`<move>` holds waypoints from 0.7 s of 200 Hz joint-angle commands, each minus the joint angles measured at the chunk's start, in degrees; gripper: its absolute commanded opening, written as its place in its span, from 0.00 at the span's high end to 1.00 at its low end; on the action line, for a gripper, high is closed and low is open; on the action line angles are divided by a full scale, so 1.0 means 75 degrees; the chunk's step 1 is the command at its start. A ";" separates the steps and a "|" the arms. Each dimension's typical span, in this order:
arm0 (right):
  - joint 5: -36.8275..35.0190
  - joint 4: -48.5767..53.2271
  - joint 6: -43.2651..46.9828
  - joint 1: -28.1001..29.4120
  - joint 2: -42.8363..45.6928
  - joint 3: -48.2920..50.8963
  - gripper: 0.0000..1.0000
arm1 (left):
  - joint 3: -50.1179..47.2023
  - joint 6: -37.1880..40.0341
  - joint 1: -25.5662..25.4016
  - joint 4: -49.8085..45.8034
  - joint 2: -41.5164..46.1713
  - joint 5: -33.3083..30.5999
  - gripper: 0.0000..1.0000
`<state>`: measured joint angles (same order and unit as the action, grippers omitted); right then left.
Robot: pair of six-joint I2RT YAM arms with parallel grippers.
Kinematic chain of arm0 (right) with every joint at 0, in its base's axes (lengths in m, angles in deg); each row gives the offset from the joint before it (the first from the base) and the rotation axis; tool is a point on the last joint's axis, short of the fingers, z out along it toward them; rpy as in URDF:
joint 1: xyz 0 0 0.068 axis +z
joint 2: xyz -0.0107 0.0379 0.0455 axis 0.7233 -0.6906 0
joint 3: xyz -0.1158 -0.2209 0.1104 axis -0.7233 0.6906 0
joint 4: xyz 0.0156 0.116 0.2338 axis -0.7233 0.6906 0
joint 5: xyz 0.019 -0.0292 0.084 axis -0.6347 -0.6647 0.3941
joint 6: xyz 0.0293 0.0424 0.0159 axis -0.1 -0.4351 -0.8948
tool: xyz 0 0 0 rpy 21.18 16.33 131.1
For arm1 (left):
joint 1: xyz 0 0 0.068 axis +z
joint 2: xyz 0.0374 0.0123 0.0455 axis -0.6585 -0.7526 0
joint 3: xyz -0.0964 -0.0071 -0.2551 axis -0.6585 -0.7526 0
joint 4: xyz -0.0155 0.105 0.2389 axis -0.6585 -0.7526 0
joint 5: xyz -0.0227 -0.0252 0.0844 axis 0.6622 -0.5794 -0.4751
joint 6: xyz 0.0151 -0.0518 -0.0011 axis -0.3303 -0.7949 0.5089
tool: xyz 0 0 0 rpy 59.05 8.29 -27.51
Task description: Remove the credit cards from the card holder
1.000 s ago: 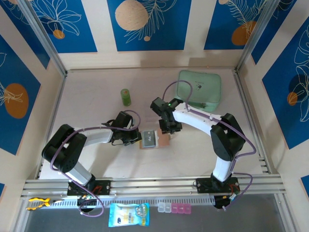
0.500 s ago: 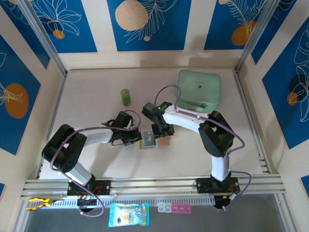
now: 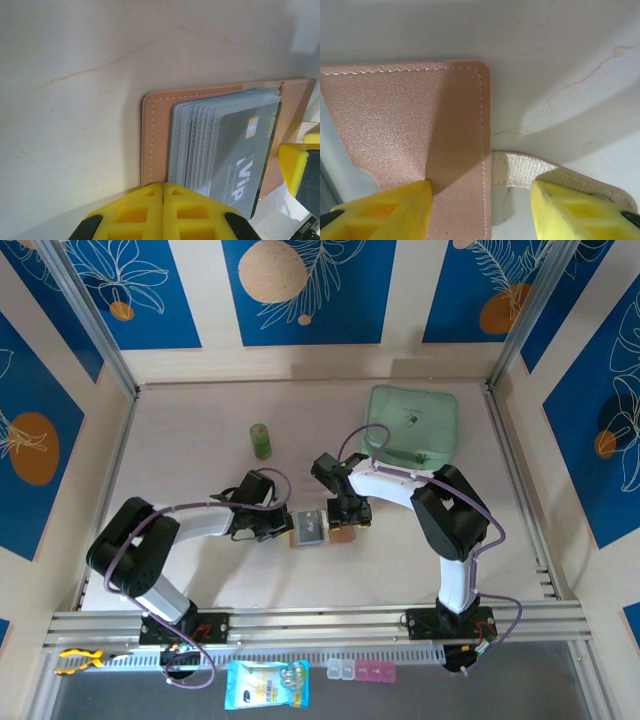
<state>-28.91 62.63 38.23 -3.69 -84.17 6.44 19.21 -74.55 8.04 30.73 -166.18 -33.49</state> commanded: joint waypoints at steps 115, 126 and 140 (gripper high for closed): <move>0.0116 0.0104 0.0177 -0.0037 0.0444 -0.0065 0.44 | 0.0230 0.0080 -0.0057 -0.0747 0.0365 -0.0196 1.00; 0.0140 0.0130 0.0206 -0.0004 0.0587 -0.0150 0.45 | 0.0298 0.0106 -0.0051 -0.0823 0.0436 -0.0196 1.00; 0.0224 0.0116 0.0236 0.0050 0.0760 -0.0238 0.45 | 0.0387 0.0115 -0.0056 -0.0896 0.0496 -0.0175 1.00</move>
<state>-27.95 62.23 39.06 -4.02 -82.62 6.66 19.63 -74.44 8.04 27.21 -164.39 -34.13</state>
